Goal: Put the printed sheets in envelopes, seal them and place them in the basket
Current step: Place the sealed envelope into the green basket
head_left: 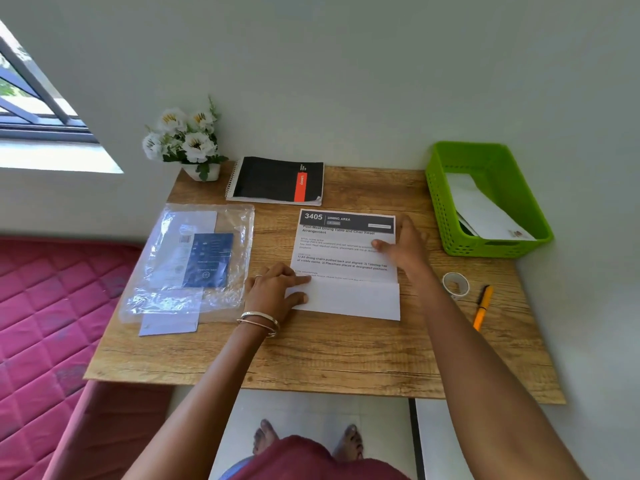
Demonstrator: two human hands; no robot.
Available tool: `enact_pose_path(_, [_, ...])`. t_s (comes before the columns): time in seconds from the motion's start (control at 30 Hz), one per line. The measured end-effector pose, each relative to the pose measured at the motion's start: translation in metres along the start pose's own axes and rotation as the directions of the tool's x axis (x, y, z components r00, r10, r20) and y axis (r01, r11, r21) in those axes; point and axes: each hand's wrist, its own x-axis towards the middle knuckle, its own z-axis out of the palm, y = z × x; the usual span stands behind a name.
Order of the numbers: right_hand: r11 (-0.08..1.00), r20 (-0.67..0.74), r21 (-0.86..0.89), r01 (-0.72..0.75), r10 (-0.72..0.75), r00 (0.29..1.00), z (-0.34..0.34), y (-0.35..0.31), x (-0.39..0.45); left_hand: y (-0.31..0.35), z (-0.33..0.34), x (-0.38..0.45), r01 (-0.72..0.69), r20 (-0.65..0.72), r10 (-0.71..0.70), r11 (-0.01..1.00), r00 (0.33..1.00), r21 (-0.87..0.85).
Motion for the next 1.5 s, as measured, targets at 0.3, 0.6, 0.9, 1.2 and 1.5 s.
enact_pose_path(0.3, [0.939, -0.126, 0.345, 0.005, 0.041, 0.991, 0.010, -0.003, 0.005, -0.004, 0.001, 0.008, 0.037, 0.029, -0.035, 0.997, 0.999, -0.073])
enact_pose_path(0.6, [0.939, -0.109, 0.103, 0.329, -0.318, 0.942, -0.005, 0.028, -0.033, 0.003, -0.004, 0.009, 0.123, 0.067, -0.113, 0.979, 0.991, -0.164])
enact_pose_path(0.9, [0.816, 0.182, -0.437, 0.378, -0.332, 0.926, -0.007, 0.020, -0.039, -0.004, 0.001, 0.014, 0.063, 0.065, -0.053, 0.986, 0.996, -0.153])
enact_pose_path(1.2, [0.813, 0.170, -0.458, 0.360, -0.318, 0.933, 0.002, 0.004, -0.032, -0.006, 0.000, 0.026, 0.020, 0.244, -0.042, 0.996, 0.969, 0.090])
enact_pose_path(1.5, [0.786, 0.306, -0.554, 0.274, -0.113, 0.945, -0.010, -0.014, -0.010, -0.010, 0.005, 0.026, 0.044, 0.152, -0.035, 0.998, 0.988, -0.054])
